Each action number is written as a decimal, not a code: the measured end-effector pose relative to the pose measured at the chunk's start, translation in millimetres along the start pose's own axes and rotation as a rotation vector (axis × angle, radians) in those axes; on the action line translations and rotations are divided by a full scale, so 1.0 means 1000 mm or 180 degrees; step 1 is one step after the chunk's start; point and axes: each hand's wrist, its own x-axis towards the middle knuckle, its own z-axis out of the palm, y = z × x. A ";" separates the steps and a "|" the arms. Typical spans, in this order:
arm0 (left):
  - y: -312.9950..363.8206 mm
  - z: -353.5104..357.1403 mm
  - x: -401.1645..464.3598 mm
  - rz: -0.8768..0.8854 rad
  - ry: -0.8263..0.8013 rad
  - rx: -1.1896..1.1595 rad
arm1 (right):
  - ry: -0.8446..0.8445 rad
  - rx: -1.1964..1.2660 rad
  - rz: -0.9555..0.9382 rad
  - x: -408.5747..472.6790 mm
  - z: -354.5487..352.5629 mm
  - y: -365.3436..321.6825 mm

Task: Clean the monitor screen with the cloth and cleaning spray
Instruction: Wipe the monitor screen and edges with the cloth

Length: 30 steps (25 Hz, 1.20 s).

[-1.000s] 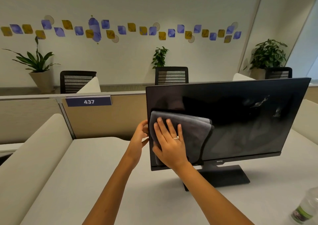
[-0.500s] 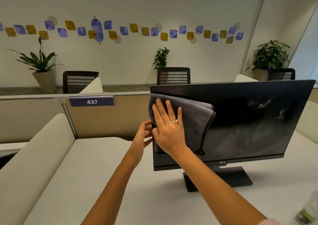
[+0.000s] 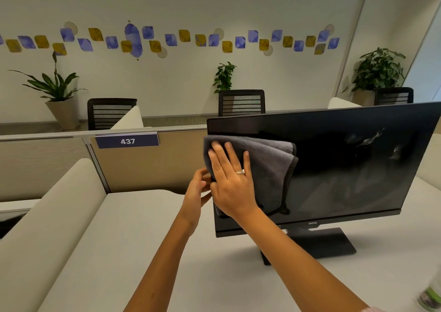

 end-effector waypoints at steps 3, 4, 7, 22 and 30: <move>-0.001 0.000 0.000 -0.0022 -0.0027 0.0059 | -0.0177 -0.0070 -0.0098 -0.038 0.008 0.002; -0.001 0.000 0.000 -0.0040 -0.0030 0.0077 | -0.0239 -0.0125 -0.0151 -0.051 0.010 0.004; -0.001 0.001 0.001 -0.0085 -0.0049 0.0129 | -0.0443 -0.0277 -0.0234 -0.078 0.010 0.008; 0.006 0.011 -0.002 -0.0213 0.0233 0.0194 | -0.0056 0.0137 0.0152 0.040 -0.024 -0.001; 0.007 0.027 -0.003 -0.0278 0.0402 0.0237 | -0.0076 0.0034 0.0312 0.024 -0.050 0.064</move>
